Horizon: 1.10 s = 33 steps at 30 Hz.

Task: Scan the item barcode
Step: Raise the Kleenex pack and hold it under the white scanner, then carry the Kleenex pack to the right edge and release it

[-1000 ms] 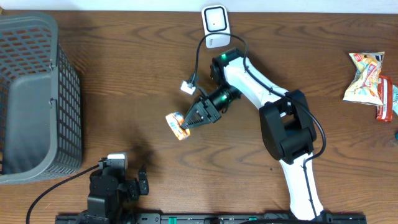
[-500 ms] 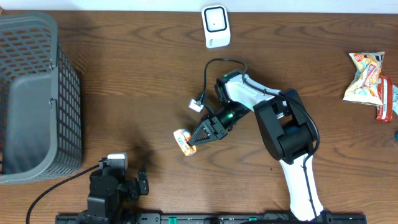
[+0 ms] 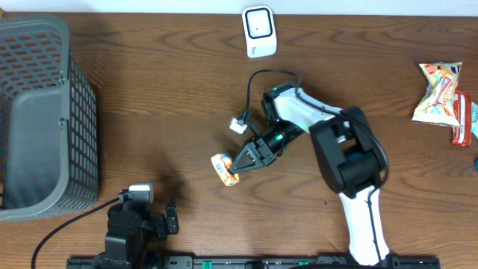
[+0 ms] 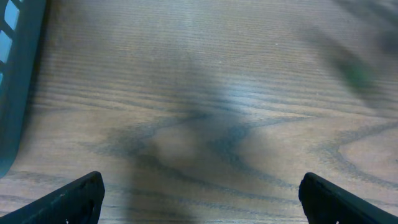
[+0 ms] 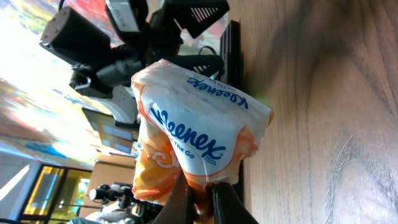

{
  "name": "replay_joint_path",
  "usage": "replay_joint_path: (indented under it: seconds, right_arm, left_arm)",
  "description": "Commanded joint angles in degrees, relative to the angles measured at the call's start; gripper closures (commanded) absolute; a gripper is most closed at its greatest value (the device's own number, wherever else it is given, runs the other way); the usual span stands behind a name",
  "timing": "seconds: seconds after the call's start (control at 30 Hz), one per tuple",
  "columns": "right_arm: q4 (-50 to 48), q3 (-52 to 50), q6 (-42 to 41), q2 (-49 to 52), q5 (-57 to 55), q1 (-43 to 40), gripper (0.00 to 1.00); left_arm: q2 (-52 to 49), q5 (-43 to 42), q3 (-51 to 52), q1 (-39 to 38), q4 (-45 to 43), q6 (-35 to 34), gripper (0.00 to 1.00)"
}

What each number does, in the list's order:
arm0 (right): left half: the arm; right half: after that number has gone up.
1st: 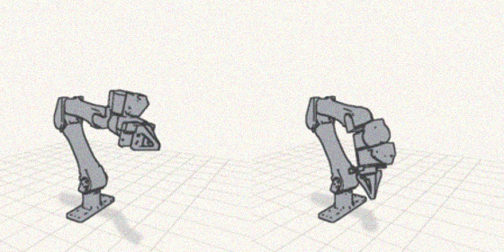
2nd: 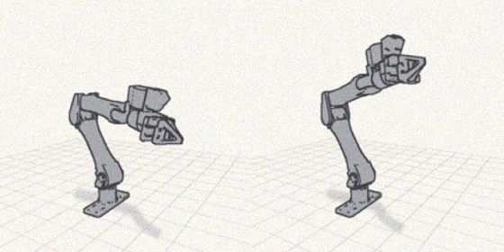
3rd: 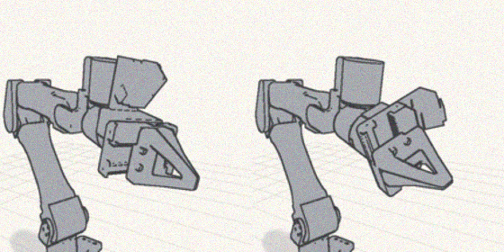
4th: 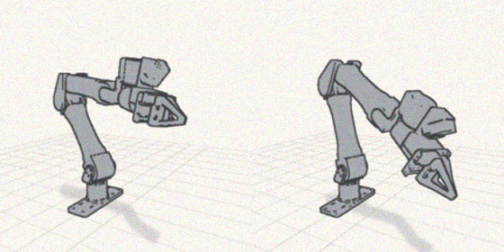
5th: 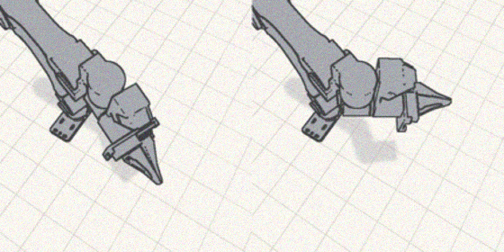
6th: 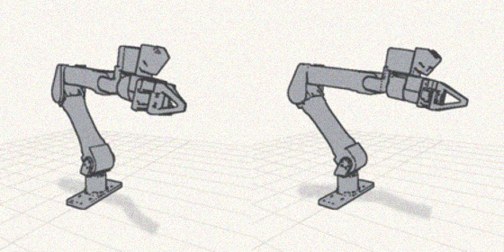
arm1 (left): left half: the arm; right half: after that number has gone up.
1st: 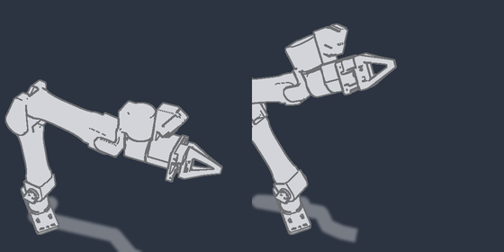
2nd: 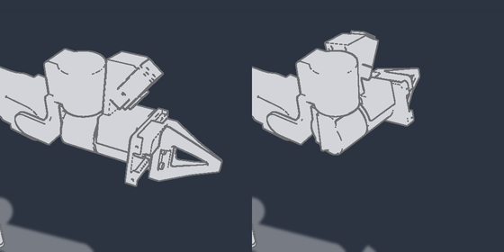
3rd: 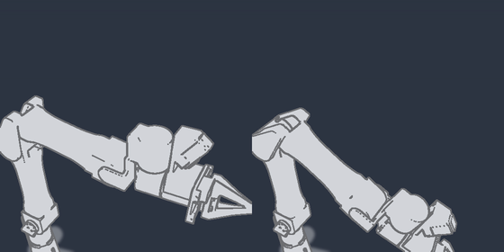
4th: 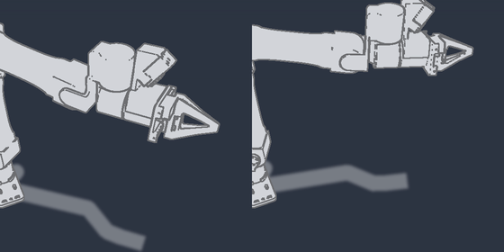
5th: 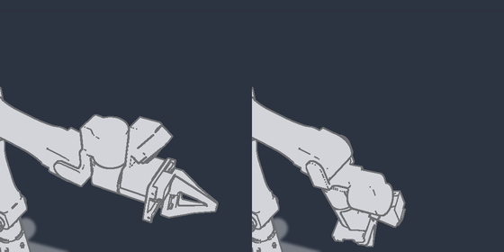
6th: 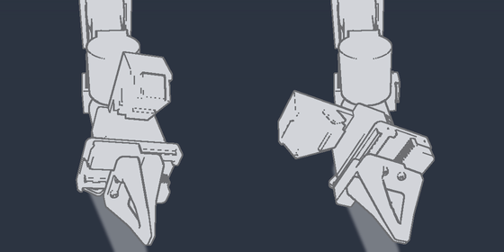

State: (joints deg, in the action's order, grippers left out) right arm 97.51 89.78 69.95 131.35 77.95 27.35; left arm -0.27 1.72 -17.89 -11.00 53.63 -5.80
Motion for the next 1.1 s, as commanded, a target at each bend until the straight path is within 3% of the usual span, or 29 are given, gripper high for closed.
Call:
replay_joint_path:
  seconds: [0.0, 0.23, 0.43, 0.73, 0.97, 1.07]
  right_arm:
    - [0.0, 0.1, -5.9, -8.1, -2.2, -0.8, 0.98]
    - [0.0, 0.1, -14.1, -23.5, -13.1, -0.6, 0.99]
    - [-4.9, 0.1, -15.7, -32.6, -22.3, -0.6, 0.98]
    - [-36.8, -1.1, -48.9, -32.0, -58.3, 0.7, 0.99]
    - [-60.5, -1.2, -51.0, -24.6, -85.4, 1.1, 0.99]
    - [-70.7, -1.2, -48.3, -20.3, -97.9, 1.1, 0.99]
  left_arm:
    - [0.0, 0.5, -0.1, -0.2, 0.3, -0.1, 0.00]
    - [0.0, 0.5, -0.1, -0.2, 0.3, -0.1, 0.00]
    - [0.0, 0.5, -0.1, -0.2, 0.3, -0.1, 0.00]
    - [0.0, 0.5, -0.1, -0.2, 0.3, -0.1, 0.00]
    - [0.0, 0.5, -0.1, -0.2, 0.3, -0.1, 0.00]
    - [0.0, 0.5, -0.1, -0.2, 0.3, -0.1, 0.00]
